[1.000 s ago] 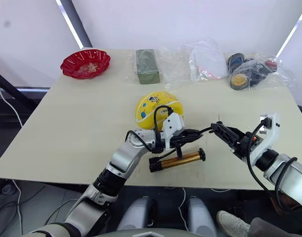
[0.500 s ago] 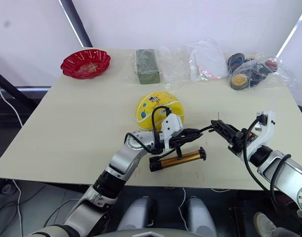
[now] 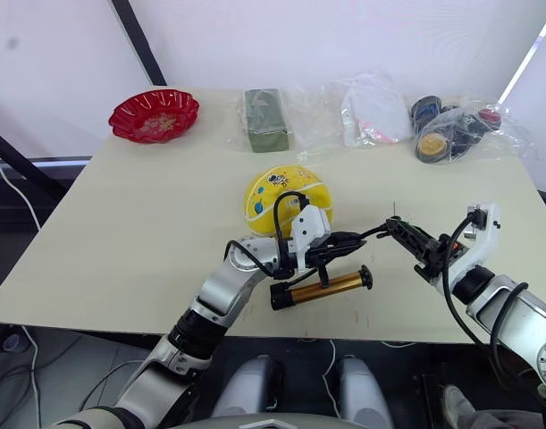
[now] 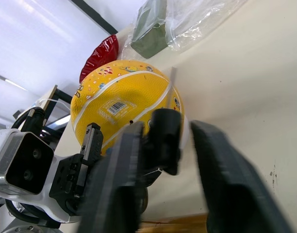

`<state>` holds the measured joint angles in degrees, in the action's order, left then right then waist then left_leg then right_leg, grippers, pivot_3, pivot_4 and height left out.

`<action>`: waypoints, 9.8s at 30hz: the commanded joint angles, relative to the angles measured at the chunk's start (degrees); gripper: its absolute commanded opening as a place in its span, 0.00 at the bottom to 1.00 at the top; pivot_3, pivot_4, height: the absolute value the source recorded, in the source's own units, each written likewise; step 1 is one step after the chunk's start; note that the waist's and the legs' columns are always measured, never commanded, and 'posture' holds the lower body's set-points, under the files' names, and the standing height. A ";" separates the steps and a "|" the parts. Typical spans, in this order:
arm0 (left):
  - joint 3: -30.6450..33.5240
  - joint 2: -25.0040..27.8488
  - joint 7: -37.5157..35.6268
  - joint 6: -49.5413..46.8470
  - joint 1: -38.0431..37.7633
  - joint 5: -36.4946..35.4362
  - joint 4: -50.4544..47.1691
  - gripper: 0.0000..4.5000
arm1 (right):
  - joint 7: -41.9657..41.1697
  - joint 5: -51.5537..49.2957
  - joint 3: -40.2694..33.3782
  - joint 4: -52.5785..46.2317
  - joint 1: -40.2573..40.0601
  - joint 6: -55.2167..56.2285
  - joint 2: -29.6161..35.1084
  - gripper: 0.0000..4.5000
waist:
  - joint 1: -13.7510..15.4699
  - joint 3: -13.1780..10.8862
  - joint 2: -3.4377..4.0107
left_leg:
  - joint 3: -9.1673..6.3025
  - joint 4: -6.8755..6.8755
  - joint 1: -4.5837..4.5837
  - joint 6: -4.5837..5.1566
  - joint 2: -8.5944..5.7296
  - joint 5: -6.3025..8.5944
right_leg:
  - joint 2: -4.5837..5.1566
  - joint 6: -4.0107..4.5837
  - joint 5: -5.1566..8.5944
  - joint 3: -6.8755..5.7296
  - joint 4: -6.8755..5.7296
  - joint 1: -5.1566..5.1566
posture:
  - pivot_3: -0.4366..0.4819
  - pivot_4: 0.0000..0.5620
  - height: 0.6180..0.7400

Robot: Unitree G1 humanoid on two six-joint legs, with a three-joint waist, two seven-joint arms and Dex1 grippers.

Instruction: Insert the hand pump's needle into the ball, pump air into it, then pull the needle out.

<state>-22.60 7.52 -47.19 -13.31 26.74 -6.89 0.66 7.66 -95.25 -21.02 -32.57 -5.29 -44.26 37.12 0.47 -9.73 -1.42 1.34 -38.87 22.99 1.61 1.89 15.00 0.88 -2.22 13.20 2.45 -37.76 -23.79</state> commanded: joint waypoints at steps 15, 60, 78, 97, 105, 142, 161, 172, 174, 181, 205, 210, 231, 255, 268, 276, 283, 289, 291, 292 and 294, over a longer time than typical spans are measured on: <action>3.86 -0.79 -4.32 -5.85 -0.18 -10.03 -4.40 0.20 | -3.57 3.69 1.15 -2.51 3.24 0.09 4.38 0.07 | -0.40 0.00 0.00 | 0.02 0.00 0.00 0.00 0.19 0.00 | -0.01 -0.05 0.03 -0.01 0.01 -0.01 | 0.48 0.27 1.00; 31.94 35.67 26.08 -49.75 -10.11 -40.30 -39.17 1.00 | -69.57 96.73 53.72 6.12 56.90 3.32 15.22 0.07 | -0.29 -0.37 0.23 | 0.03 0.20 -0.01 -0.05 0.23 0.00 | 0.14 0.19 0.15 -0.16 0.01 -0.16 | 0.48 0.27 1.00; 19.45 26.37 35.25 -50.72 0.12 -24.02 -32.84 1.00 | -72.99 102.60 55.87 3.71 58.32 -4.96 10.56 0.07 | -1.74 -0.36 0.21 | 0.10 0.14 -0.11 -0.05 0.21 0.00 | 0.11 0.19 0.12 -0.08 -0.16 -0.15 | 0.48 0.27 1.00; 24.76 29.41 30.78 -56.75 0.60 -22.99 -34.83 1.00 | -72.74 102.66 55.92 2.68 57.55 -7.70 9.18 0.07 | -2.95 -0.39 0.15 | 0.11 0.14 -0.12 -0.05 0.23 0.00 | 0.12 0.19 0.12 -0.07 -0.17 -0.17 | 0.48 0.27 1.00; 21.12 28.95 29.25 -53.99 3.08 -20.42 -30.20 1.00 | -72.28 102.47 55.89 2.63 58.01 -8.81 7.84 0.07 | -2.84 -0.40 0.13 | 0.10 0.14 -0.11 -0.05 0.21 0.00 | 0.13 0.19 0.12 -0.09 -0.17 -0.17 | 0.48 0.27 1.00; 30.04 7.93 39.22 -72.66 7.70 -22.27 -32.66 0.00 | -67.19 106.75 63.80 9.20 65.41 -14.31 2.40 0.07 | -3.03 -0.39 0.10 | 0.07 0.13 -0.12 -0.06 0.21 0.00 | 0.17 0.20 0.09 -0.06 -0.23 -0.19 | 0.48 0.27 1.00; 30.03 7.56 39.25 -73.18 7.05 -21.66 -33.54 0.00 | -67.70 108.72 66.59 11.70 66.40 -14.29 1.31 0.07 | -3.02 -0.39 0.11 | 0.05 0.14 -0.11 -0.07 0.21 0.00 | 0.22 0.21 0.09 -0.08 -0.22 -0.20 | 0.48 0.27 1.00; 29.22 7.43 39.31 -72.68 6.73 -21.32 -33.58 0.00 | -68.21 110.70 67.54 13.05 66.61 -14.03 0.28 0.07 | -3.03 -0.39 0.11 | 0.04 0.14 -0.12 -0.07 0.22 0.00 | 0.25 0.22 0.08 -0.09 -0.23 -0.20 | 0.48 0.27 1.00; 29.11 7.39 39.35 -72.57 6.69 -21.27 -33.55 0.00 | -68.43 111.12 67.82 13.25 66.53 -14.03 0.65 0.07 | -3.03 -0.39 0.11 | 0.04 0.14 -0.12 -0.07 0.22 0.00 | 0.25 0.22 0.08 -0.09 -0.23 -0.20 | 0.48 0.27 1.00; 28.65 7.61 39.34 -71.99 6.64 -21.05 -33.34 0.00 | -69.70 110.51 66.74 13.40 66.01 -15.89 0.29 0.07 | -3.00 -0.39 0.11 | 0.03 0.14 -0.12 -0.07 0.21 0.00 | 0.26 0.22 0.08 -0.10 -0.22 -0.20 | 0.48 0.27 1.00; 27.55 7.35 39.23 -69.26 4.80 -19.47 -32.81 0.00 | -76.80 105.91 64.49 13.17 71.85 -10.96 1.72 0.07 | -2.61 -0.40 0.11 | -0.07 0.35 -0.11 -0.08 0.13 0.00 | 0.47 0.26 0.07 -0.27 -0.12 -0.19 | 0.48 0.27 1.00; 26.41 7.23 39.11 -67.34 4.82 -18.94 -31.56 0.00 | -82.66 107.68 68.78 13.63 75.83 -9.64 4.54 0.07 | -2.29 -0.40 0.11 | -0.13 0.36 -0.11 -0.08 0.09 0.00 | 0.53 0.26 0.07 -0.36 -0.10 -0.18 | 0.48 0.27 1.00; 24.83 5.88 39.61 -65.15 4.67 -16.84 -30.39 0.00 | -85.15 114.15 70.14 20.62 77.88 -7.03 1.55 0.07 | -1.28 -0.40 0.11 | -0.26 0.38 -0.05 -0.12 -0.18 -0.04 | 0.96 0.24 0.07 -0.54 -0.10 -0.16 | 0.48 0.27 1.00; 24.96 5.32 39.46 -65.44 3.87 -16.15 -31.57 0.00 | -86.61 118.56 70.65 23.75 75.85 -6.16 -0.08 0.07 | -1.30 -0.40 0.11 | -0.53 0.39 -0.03 -0.27 -0.34 -0.14 | 0.99 0.24 0.07 -0.76 -0.13 -0.11 | 0.48 0.27 1.00; 25.17 5.02 38.88 -65.21 3.16 -16.87 -33.22 0.00 | -86.56 118.93 70.82 24.29 75.00 -7.24 -1.75 0.07 | -1.42 -0.40 0.12 | -0.58 0.39 -0.03 -0.29 -0.35 -0.15 | 1.02 0.24 0.08 -0.80 -0.13 -0.09 | 0.48 0.27 1.00; 25.79 4.08 38.48 -65.54 2.21 -17.73 -34.96 0.00 | -86.00 118.32 69.91 24.61 74.34 -8.40 -4.78 0.07 | -1.68 -0.39 0.12 | -0.59 0.43 -0.07 -0.32 -0.35 -0.17 | 1.02 0.25 0.08 -0.79 -0.15 -0.08 | 0.48 0.27 1.00; 26.38 3.22 38.05 -65.82 1.69 -18.44 -36.09 0.00 | -85.90 116.54 67.79 24.10 74.07 -10.26 -7.37 0.07 | -2.51 -0.39 0.12 | -0.60 0.46 -0.07 -0.33 -0.34 -0.18 | 1.03 0.25 0.08 -0.79 -0.15 -0.09 | 0.48 0.27 1.00; 26.73 2.85 37.81 -66.33 1.21 -18.74 -36.71 0.00 | -85.42 114.08 65.75 22.65 73.46 -12.65 -9.50 0.07 | -2.90 -0.39 0.12 | -0.61 0.48 -0.07 -0.33 -0.33 -0.18 | 1.03 0.25 0.08 -0.79 -0.16 -0.09 | 0.48 0.27 1.00; 26.77 2.60 37.74 -66.49 1.12 -18.87 -36.74 0.00 | -85.15 113.17 64.95 22.14 73.23 -13.49 -10.21 0.07 | -2.90 -0.39 0.12 | -0.62 0.49 -0.08 -0.34 -0.32 -0.18 | 1.03 0.25 0.08 -0.79 -0.15 -0.10 | 0.48 0.27 1.00; 26.75 2.47 37.75 -66.56 1.16 -18.90 -36.73 0.00 | -85.02 112.81 64.65 21.99 73.17 -13.76 -10.39 0.07 | -2.91 -0.39 0.12 | -0.63 0.50 -0.08 -0.33 -0.31 -0.18 | 1.03 0.26 0.08 -0.79 -0.15 -0.10 | 0.48 0.27 1.00; 26.75 2.30 37.77 -66.73 1.18 -18.92 -36.80 0.00 | -84.65 112.05 64.13 21.71 73.13 -14.40 -10.75 0.07 | -2.93 -0.39 0.12 | -0.62 0.51 -0.08 -0.33 -0.30 -0.18 | 1.03 0.26 0.08 -0.79 -0.15 -0.10 | 0.48 0.27 1.00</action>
<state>6.24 11.21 -8.18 -79.81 27.17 -23.65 -33.16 -77.17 19.76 44.07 -7.49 67.74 -58.91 29.48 -2.46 -10.12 -1.31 0.71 -38.36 22.91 1.27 1.59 14.82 1.91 -1.96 13.28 1.66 -37.91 -23.90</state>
